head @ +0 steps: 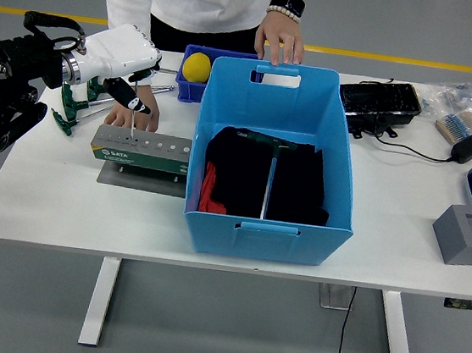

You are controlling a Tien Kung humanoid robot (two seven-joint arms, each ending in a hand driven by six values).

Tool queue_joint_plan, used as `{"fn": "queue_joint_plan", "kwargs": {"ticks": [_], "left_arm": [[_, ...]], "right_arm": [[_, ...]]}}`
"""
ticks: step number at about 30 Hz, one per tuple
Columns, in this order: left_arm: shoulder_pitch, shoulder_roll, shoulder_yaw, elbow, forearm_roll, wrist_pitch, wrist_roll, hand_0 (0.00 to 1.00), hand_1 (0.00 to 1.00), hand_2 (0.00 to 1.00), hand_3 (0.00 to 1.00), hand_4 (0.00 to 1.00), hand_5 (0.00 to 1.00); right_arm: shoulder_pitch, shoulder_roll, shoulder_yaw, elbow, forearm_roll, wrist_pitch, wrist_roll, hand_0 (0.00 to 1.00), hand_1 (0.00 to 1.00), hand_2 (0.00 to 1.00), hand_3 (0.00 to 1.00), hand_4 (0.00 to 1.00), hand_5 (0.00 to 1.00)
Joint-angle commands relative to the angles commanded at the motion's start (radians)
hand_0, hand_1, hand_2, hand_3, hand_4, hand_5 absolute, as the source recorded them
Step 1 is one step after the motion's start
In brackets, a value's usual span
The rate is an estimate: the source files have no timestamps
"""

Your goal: Lift tool from toolbox,place it in box,lift tool from toolbox,place it in box

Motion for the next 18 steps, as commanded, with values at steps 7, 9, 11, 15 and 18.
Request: {"fn": "queue_joint_plan", "kwargs": {"ticks": [7, 9, 11, 15, 18], "left_arm": [[0.007, 0.014, -0.142, -0.028, 0.037, -0.026, -0.001, 0.049, 0.002, 0.002, 0.004, 0.828, 0.3], [0.015, 0.021, -0.201, -0.057, 0.055, -0.032, 0.0, 0.049, 0.002, 0.002, 0.004, 0.828, 0.3], [0.021, 0.024, -0.271, -0.081, 0.069, -0.035, 0.002, 0.049, 0.002, 0.002, 0.004, 0.828, 0.3], [0.038, 0.035, -0.394, -0.156, 0.074, -0.074, 0.02, 0.049, 0.002, 0.002, 0.003, 0.822, 0.297], [0.048, 0.048, -0.47, -0.23, 0.077, -0.103, 0.039, 0.049, 0.002, 0.002, 0.003, 0.822, 0.297]], "right_arm": [[-0.001, 0.001, 0.0, 0.0, 0.002, -0.002, 0.001, 0.623, 0.606, 0.677, 0.545, 0.785, 0.652], [-0.001, 0.001, -0.002, 0.0, 0.006, -0.003, 0.003, 0.623, 0.606, 0.677, 0.545, 0.785, 0.652], [-0.001, 0.001, -0.003, 0.0, 0.009, -0.003, 0.004, 0.623, 0.606, 0.677, 0.545, 0.785, 0.652], [0.0, 0.001, -0.003, -0.001, 0.009, -0.003, 0.004, 0.621, 0.607, 0.677, 0.546, 0.785, 0.652], [0.0, 0.001, -0.004, -0.001, 0.011, -0.002, 0.005, 0.621, 0.607, 0.677, 0.546, 0.785, 0.652]]}}
